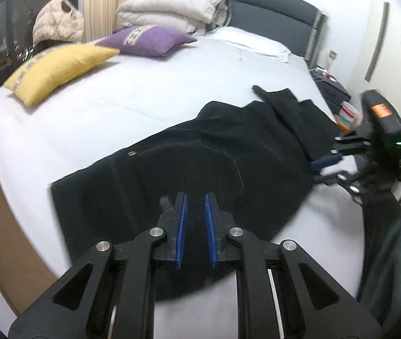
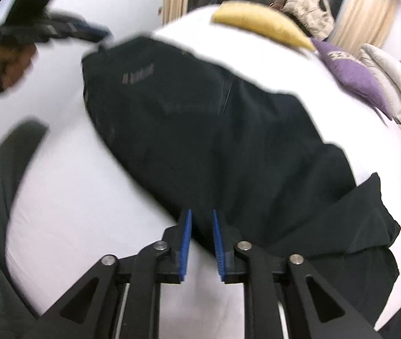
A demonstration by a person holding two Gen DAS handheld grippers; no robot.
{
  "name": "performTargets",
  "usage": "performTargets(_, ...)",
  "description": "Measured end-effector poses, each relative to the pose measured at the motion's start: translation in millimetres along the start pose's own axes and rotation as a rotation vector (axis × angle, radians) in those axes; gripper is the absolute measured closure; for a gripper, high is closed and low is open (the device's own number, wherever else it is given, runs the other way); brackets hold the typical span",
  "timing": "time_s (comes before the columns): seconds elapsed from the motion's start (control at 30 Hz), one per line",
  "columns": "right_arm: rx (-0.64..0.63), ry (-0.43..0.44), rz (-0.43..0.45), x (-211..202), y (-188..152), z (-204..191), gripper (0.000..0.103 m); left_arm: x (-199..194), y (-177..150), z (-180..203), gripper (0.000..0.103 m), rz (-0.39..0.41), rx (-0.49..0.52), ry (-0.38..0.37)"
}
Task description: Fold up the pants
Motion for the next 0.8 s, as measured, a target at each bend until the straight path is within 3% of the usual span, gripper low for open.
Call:
performTargets(0.1,0.107,0.021,0.008,16,-3,13,0.073,45,-22,-7,0.091,-0.101,-0.05,0.039)
performTargets(0.13,0.133,0.024,-0.021,24,-10,16,0.066,59,-36,-10,0.091,-0.152,-0.046,0.078)
performTargets(0.2,0.185,0.003,-0.111,40,-36,25,0.064,61,-48,-14,0.091,-0.107,-0.096,0.084)
performTargets(0.27,0.217,0.022,-0.081,30,-44,28,0.062,56,-47,-19,0.091,-0.092,-0.155,0.081)
performTargets(0.37,0.236,0.023,-0.082,9,-48,38,0.062,52,-41,-15,0.091,-0.115,-0.12,0.11)
performTargets(0.43,0.287,-0.001,-0.007,-15,-36,63,0.059,46,-30,-5,0.091,-0.093,-0.108,0.127)
performTargets(0.5,0.37,-0.077,0.065,-36,-21,105,0.045,42,-13,3,0.091,-0.043,-0.109,0.131)
performTargets(0.53,0.412,-0.14,0.086,-42,-14,132,0.034,45,-6,7,0.091,-0.032,-0.101,0.145)
performTargets(0.57,0.461,-0.216,0.096,-46,-7,166,0.029,52,-1,10,0.091,-0.03,-0.092,0.159)
performTargets(0.63,0.523,-0.324,0.058,-44,4,216,0.029,69,-3,16,0.091,-0.061,-0.089,0.189)
performTargets(0.7,0.556,-0.405,0.005,-30,11,258,0.028,93,-18,13,0.09,-0.143,-0.116,0.225)
performTargets(0.8,0.637,-0.467,-0.074,-4,17,304,0.028,96,-28,10,0.091,-0.099,-0.164,0.258)
Point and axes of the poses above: each gripper's, at about its wrist camera, not at the fingertips, and x roughly the way its jaws point, z to its right, y to its top, the point moved 5 cm from there along x, roughly the way its jaws point, and after that the axes turned 14 degrees about z, right-handed, at the moved point
